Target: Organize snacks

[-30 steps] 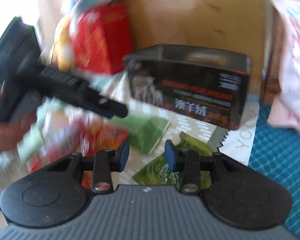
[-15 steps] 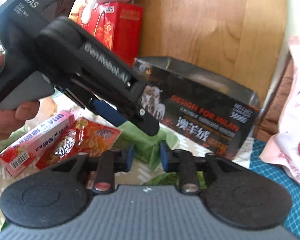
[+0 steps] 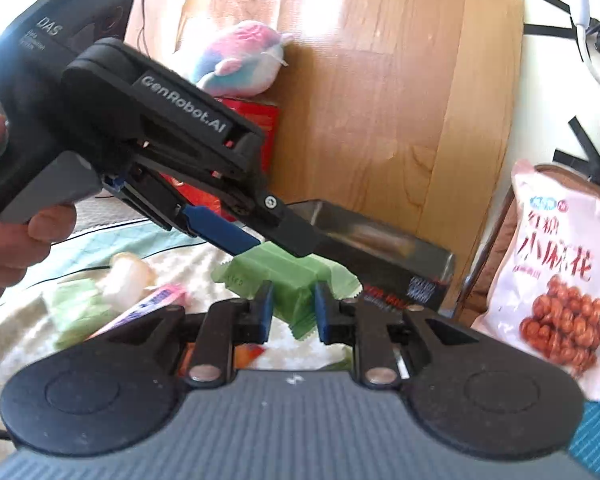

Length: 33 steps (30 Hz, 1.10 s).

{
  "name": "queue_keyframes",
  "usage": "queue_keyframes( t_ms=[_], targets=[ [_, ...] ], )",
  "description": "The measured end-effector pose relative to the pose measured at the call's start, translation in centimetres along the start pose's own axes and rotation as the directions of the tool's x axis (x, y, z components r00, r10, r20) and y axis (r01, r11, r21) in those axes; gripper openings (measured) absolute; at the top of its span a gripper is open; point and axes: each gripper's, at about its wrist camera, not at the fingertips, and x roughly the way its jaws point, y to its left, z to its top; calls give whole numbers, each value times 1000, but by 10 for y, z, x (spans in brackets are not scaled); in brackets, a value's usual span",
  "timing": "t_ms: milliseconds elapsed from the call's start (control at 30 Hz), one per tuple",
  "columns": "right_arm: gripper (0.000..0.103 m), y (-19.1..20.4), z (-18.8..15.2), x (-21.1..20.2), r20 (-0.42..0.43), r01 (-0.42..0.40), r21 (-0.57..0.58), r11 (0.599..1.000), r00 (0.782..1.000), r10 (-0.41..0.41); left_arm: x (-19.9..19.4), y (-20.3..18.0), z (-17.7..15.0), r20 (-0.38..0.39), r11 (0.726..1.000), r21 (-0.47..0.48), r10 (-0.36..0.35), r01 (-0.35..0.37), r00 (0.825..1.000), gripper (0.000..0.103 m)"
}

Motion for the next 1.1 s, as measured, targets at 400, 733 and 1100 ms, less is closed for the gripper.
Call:
queue_keyframes(
  t_ms=[400, 733, 1100],
  targets=[
    [53, 11, -24, 24, -181, -119, 56, 991, 975, 128, 12, 31, -27, -90, 995, -77, 52, -59, 995, 54],
    [58, -9, -35, 40, -243, -191, 200, 961, 940, 238, 25, 21, -29, -124, 998, 6, 69, -69, 990, 44],
    [35, -18, -3, 25, -64, -73, 169, 983, 994, 84, 8, 3, 20, -8, 999, 23, -26, 26, 1000, 44]
  ],
)
